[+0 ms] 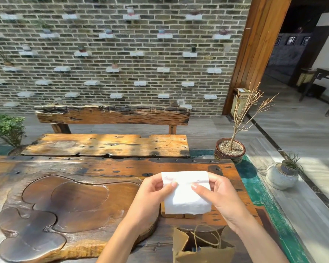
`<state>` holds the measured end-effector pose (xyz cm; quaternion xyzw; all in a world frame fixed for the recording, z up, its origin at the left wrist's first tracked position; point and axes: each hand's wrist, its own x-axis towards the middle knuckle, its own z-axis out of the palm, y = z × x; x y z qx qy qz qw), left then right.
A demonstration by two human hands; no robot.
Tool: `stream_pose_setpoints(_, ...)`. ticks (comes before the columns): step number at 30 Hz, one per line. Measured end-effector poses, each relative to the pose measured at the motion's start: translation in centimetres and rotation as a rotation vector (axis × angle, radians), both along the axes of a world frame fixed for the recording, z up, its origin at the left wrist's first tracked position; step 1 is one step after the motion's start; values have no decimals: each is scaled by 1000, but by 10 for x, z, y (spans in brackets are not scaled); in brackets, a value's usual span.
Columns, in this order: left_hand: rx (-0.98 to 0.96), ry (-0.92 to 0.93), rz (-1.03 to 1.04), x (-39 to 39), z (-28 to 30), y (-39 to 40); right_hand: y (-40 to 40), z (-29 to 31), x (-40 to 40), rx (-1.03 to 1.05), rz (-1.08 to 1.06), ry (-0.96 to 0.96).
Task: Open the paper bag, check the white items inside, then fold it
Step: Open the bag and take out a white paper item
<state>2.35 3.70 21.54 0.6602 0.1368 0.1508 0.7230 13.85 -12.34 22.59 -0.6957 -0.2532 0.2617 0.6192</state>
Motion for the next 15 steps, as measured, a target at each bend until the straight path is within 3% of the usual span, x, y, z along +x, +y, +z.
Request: stream_pose_setpoints(15, 75, -10, 71, -11, 9, 27, -7, 8, 7, -1, -10, -39)
